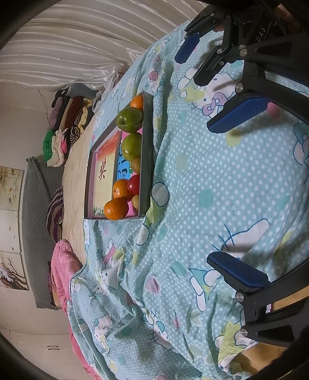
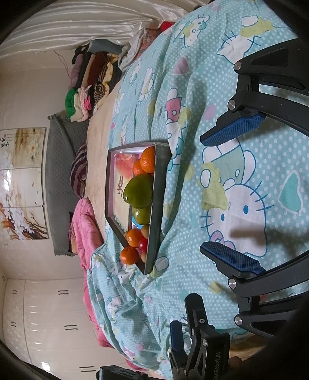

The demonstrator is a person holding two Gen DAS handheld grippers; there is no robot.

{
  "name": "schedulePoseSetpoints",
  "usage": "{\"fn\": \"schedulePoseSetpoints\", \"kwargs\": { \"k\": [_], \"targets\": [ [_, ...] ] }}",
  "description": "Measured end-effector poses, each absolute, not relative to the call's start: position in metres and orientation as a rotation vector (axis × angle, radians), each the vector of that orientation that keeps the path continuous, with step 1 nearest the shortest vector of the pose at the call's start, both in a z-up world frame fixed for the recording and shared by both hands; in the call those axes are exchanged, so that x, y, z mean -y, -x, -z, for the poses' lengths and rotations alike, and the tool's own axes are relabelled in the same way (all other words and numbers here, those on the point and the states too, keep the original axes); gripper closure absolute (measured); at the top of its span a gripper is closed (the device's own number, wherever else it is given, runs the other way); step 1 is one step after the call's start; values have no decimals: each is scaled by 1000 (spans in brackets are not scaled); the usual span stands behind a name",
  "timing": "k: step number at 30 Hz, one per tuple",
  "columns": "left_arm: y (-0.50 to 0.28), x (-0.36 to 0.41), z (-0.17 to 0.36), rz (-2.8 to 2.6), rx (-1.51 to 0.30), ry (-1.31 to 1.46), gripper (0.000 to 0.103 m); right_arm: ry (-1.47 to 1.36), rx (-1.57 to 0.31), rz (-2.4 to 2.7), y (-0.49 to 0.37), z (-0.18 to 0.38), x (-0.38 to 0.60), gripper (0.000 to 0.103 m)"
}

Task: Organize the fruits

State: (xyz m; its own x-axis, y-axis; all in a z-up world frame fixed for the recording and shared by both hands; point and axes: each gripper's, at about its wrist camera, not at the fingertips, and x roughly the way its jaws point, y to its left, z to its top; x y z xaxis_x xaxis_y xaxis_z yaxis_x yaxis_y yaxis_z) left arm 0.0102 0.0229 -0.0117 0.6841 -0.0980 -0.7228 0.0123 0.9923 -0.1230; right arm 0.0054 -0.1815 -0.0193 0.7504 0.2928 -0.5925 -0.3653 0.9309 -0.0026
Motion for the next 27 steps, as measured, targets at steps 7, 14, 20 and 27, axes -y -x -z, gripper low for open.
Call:
{"fn": "schedulePoseSetpoints", "kwargs": {
  "k": [7,14,20,27],
  "targets": [
    [-10,-23,11,63,-813,115,2,119,-627,-362,-6,20,181,19],
    [-10,-23,10,66,-816,121,2,117,-631,-360,-7,20,180,19],
    [-10,-22,9,67,-815,121,2,118,-634,-365,-7,21,179,19],
    [-12,-24,10,72,-822,136,2,113,-640,-354,-11,22,180,19]
  ]
}}
